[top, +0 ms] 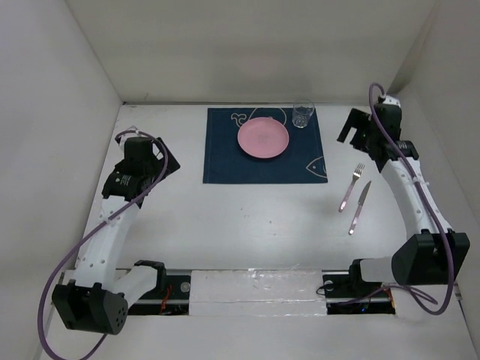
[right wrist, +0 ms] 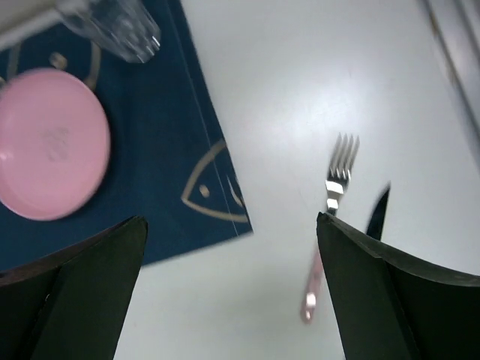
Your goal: Set the dinner table for one person
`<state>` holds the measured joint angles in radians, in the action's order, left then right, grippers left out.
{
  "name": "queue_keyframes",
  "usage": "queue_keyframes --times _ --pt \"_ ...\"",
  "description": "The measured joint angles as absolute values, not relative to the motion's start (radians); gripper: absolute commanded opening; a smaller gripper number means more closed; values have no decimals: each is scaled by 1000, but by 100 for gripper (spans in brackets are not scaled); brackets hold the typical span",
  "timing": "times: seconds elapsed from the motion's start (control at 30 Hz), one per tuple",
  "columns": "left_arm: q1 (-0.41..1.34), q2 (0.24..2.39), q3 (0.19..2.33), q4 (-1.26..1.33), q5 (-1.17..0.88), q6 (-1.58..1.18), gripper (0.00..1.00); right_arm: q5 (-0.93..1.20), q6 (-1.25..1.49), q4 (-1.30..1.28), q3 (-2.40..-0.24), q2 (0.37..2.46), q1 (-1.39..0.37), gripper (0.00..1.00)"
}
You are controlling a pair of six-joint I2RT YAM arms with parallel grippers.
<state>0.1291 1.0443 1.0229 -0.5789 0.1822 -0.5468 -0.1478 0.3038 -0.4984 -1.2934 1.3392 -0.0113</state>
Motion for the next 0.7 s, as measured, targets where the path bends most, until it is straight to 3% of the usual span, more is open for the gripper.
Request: queue_keyframes --times 0.37,0.7 --pt "129 1102 1021 -580 146 -553 100 -96 483 -701 -927 1142 172 97" --pt "129 1104 1021 -581 112 -550 100 -52 485 -756 -838 1219 223 94"
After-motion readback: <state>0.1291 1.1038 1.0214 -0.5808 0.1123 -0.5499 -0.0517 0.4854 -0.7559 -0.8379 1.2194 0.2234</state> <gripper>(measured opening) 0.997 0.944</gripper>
